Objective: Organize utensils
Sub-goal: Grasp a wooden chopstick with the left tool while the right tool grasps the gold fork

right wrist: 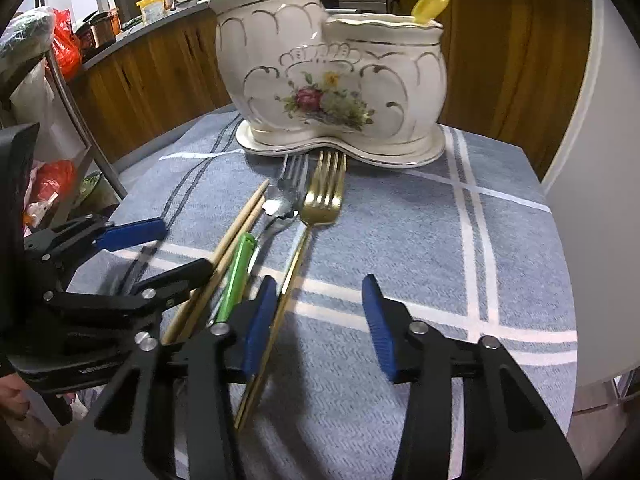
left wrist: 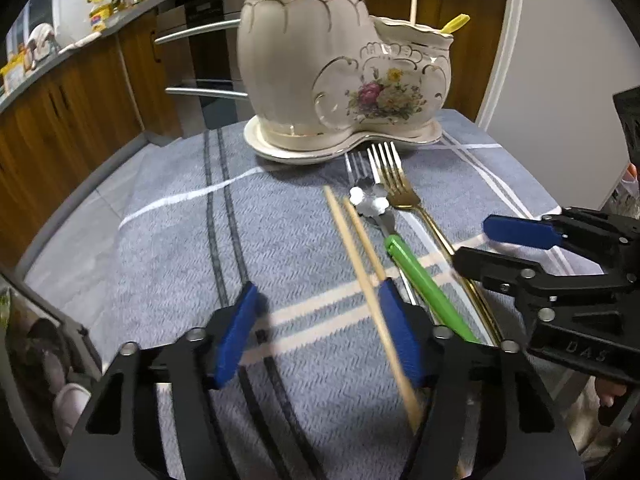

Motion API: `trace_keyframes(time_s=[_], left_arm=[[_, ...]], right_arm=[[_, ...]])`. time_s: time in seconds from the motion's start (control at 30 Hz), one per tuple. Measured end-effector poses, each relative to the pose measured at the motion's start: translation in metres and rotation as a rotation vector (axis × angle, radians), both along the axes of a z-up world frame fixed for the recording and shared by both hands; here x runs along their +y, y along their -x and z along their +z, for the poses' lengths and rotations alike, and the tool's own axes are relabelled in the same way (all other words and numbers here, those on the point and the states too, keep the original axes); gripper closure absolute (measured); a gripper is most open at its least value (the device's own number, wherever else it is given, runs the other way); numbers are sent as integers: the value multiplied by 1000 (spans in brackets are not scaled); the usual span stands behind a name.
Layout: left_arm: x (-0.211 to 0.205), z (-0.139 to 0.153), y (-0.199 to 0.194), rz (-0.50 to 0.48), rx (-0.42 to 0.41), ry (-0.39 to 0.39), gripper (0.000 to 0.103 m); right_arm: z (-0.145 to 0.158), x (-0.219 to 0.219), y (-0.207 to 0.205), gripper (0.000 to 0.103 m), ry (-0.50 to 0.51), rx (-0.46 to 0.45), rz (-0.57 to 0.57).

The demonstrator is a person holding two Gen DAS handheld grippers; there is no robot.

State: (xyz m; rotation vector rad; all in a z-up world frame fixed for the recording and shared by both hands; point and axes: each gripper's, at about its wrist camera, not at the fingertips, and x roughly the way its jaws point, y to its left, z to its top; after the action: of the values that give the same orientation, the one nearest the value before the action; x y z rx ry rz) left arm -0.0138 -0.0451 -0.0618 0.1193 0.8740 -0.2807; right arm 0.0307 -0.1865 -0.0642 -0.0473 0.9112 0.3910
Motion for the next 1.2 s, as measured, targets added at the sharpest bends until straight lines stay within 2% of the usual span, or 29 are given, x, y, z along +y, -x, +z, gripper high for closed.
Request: trace_keyframes(time_s=[0.07,0.17,0.33,0.47,0.5,0.53,0.57,0.7,0.9,1.0,1.07,1.13,1.2], left_arm=[[0,2,-3,-19,6,2,61],[5,4,-7,-22,16,-1,78],[13,4,-16,-6,46,34,78],[3,2,-24,-19,33,8,78],[2,2,-24,-24,29,-1,80],[2,2,-23,-33,27,-6,90],[3,2,-23,-40,26,-8,96],[16,3,-13,-75,53,11,96],[27,4,7,-95,92,0,96],[25,4,1,-83,82,-5,93],[22,3,-3,-73,73,-11,84],[19,1,-6,-69,54,-26,83],[18,0,-8,-62,33,-38,83]], right_arm=[[0,4,-3,65,-1,11,10],[-3,11,-10,73,2,40,14],[-5,18,-17,80,26,30,6],[-6,22,-14,92,28,23,24],[-6,22,-14,93,29,22,29],[-6,20,-12,93,26,22,38],[-6,17,-10,94,26,23,46],[-6,6,0,97,39,27,82],[-2,-1,12,95,84,60,164],[-1,2,11,86,98,55,153],[-2,5,8,86,98,50,147],[-2,5,7,86,87,42,143],[-3,5,9,97,79,36,152]])
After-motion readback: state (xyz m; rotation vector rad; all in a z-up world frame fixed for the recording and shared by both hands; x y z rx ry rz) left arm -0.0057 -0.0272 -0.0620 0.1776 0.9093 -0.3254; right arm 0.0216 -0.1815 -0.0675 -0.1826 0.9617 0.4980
